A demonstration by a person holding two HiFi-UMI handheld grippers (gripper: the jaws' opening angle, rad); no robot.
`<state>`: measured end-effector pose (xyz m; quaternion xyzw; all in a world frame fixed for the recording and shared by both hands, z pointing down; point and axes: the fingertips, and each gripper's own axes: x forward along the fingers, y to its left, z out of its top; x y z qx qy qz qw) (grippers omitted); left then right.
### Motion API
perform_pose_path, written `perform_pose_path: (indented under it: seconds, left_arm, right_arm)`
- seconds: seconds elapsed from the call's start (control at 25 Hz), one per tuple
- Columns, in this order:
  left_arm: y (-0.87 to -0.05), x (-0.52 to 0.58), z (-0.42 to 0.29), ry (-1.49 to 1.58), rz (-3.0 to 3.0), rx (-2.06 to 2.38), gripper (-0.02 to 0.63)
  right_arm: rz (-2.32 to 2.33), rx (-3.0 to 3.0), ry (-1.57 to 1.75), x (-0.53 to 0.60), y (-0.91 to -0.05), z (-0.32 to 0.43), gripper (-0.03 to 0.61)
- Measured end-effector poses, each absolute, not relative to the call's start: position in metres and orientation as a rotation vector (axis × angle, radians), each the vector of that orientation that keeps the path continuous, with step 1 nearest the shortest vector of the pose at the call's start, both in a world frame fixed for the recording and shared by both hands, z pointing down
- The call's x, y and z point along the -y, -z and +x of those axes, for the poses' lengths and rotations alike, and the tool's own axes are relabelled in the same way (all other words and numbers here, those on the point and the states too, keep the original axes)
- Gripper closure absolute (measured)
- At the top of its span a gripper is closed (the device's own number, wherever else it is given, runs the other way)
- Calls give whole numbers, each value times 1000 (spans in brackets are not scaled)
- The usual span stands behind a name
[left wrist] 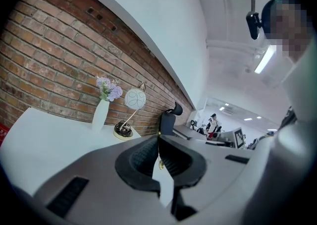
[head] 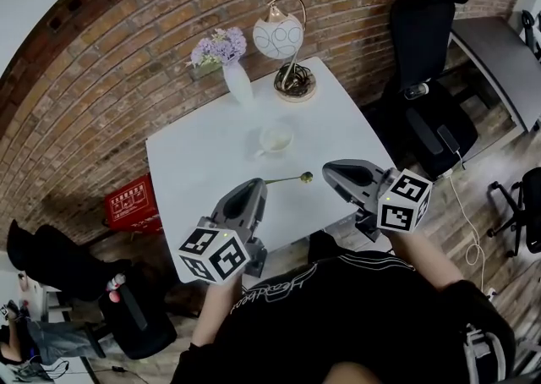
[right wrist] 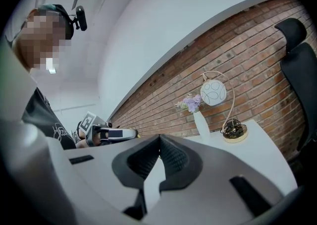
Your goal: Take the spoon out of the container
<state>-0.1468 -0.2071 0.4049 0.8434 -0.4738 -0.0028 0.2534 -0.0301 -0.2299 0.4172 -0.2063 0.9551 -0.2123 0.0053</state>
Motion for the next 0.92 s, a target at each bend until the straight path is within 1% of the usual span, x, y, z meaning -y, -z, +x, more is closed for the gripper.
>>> perform_pose_path:
  seconds: [0.92]
  left_arm:
    - [-412,216,-143,14,2276,1275,606]
  right_arm:
    - [-660,-2977,712,237,-427,-27,581]
